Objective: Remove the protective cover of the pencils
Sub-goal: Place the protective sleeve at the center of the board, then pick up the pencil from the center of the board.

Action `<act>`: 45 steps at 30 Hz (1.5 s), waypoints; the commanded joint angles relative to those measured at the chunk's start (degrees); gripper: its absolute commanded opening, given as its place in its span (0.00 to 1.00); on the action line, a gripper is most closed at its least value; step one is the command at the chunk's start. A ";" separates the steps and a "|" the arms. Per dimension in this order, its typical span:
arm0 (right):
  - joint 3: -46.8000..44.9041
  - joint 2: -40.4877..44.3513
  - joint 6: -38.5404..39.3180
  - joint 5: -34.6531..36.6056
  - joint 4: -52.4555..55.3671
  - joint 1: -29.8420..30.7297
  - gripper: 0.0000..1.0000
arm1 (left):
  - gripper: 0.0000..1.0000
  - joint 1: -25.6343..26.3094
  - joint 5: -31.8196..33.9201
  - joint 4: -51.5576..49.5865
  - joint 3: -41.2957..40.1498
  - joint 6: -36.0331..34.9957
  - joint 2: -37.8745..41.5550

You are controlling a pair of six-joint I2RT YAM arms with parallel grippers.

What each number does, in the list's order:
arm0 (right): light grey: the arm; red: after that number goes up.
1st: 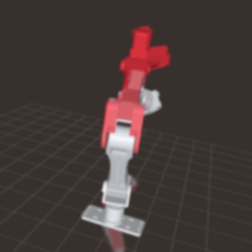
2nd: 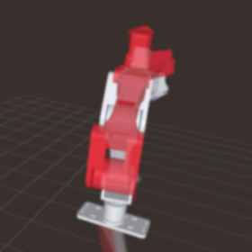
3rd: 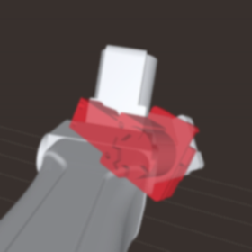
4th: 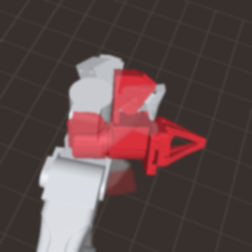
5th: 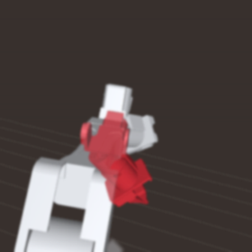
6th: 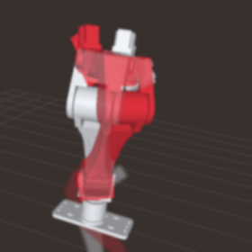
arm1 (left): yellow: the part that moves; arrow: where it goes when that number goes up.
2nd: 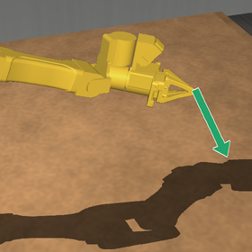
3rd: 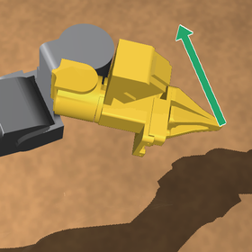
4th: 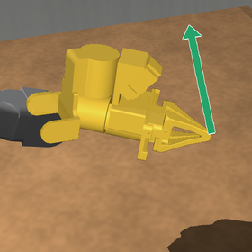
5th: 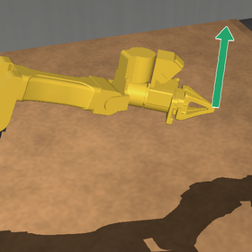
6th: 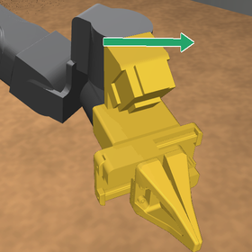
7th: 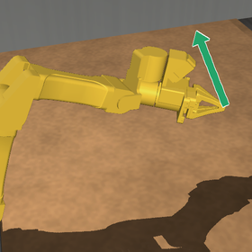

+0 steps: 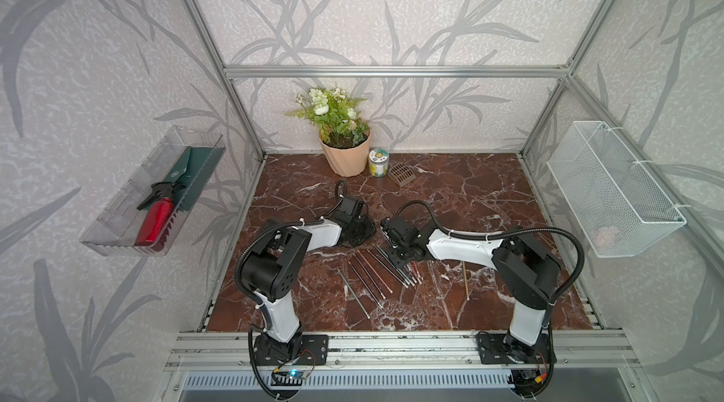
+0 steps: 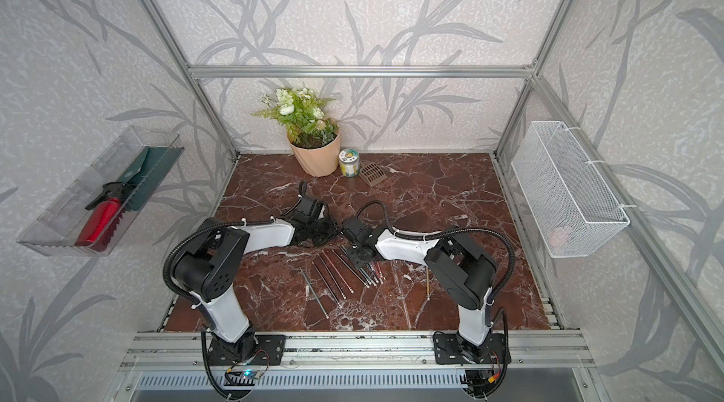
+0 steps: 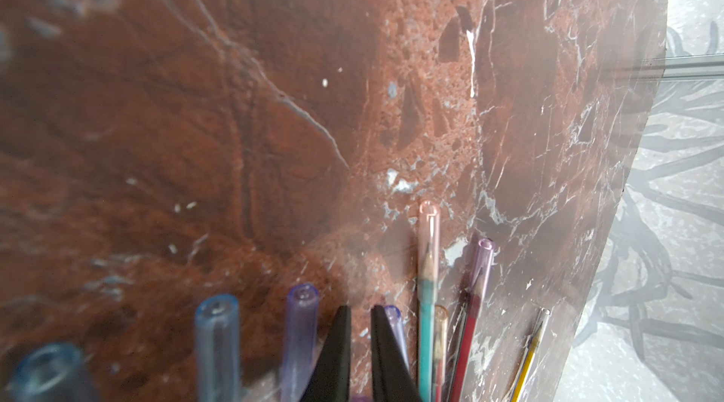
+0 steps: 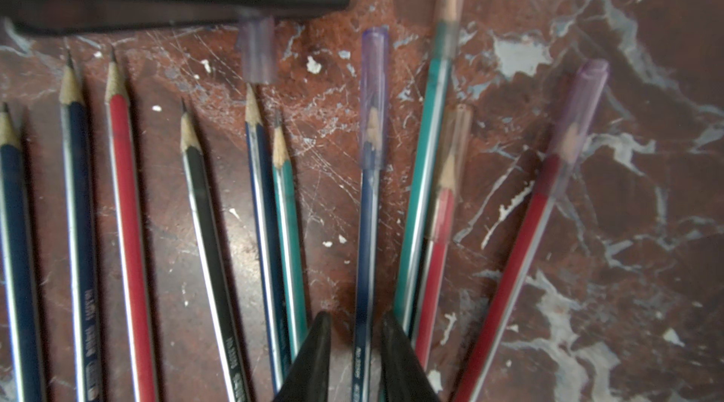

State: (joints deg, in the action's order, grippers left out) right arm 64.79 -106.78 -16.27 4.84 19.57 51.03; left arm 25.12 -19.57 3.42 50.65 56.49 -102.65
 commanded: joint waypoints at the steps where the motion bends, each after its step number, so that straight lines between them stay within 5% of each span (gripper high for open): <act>1: 1.40 -0.74 -0.26 -0.42 0.37 -0.37 0.25 | 0.14 0.31 0.49 -0.96 1.88 -0.55 -1.27; 9: 2.63 -2.54 -0.44 -0.62 0.98 -0.48 0.24 | 0.17 0.36 0.19 -1.14 2.10 -0.55 -1.58; 27: 2.62 -0.92 -0.52 -0.97 0.57 -0.48 0.03 | 0.18 0.35 -0.23 -0.84 0.97 -0.50 0.78; 45: -3.23 8.06 -0.51 -3.08 -4.36 -0.38 0.00 | 0.39 0.35 1.68 0.71 -4.75 -0.45 10.04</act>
State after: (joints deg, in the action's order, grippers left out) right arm 62.83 -101.56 -16.67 2.76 16.64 50.87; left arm 25.15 -19.11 3.70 46.85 56.18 -94.24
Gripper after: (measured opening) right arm 0.084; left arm 0.385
